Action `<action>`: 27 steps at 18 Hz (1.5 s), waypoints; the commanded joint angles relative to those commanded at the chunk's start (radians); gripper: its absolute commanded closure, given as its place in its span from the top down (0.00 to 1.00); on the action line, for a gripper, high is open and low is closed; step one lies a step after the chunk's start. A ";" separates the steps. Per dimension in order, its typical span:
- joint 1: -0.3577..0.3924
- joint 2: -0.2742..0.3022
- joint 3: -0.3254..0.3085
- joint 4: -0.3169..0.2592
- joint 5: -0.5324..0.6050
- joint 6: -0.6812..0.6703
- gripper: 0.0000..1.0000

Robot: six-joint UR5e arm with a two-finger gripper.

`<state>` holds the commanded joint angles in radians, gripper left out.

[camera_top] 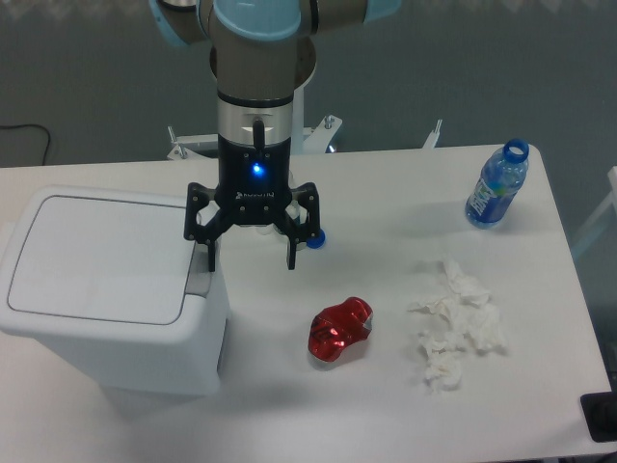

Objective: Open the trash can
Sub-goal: 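Push the lid edge so the trash can lid flips open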

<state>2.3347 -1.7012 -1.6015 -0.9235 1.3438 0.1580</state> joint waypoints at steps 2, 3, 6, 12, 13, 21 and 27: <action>0.000 0.000 0.000 0.000 0.000 0.000 1.00; 0.000 0.000 0.000 0.000 0.000 0.000 1.00; 0.000 0.000 0.000 0.000 0.000 0.000 1.00; -0.002 -0.003 -0.003 0.000 0.000 0.000 1.00; 0.000 -0.005 -0.003 0.000 0.000 0.000 1.00; 0.000 -0.005 0.000 0.000 0.000 0.000 1.00; 0.014 0.006 0.028 0.000 0.000 0.018 1.00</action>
<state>2.3485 -1.6951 -1.5740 -0.9235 1.3438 0.1763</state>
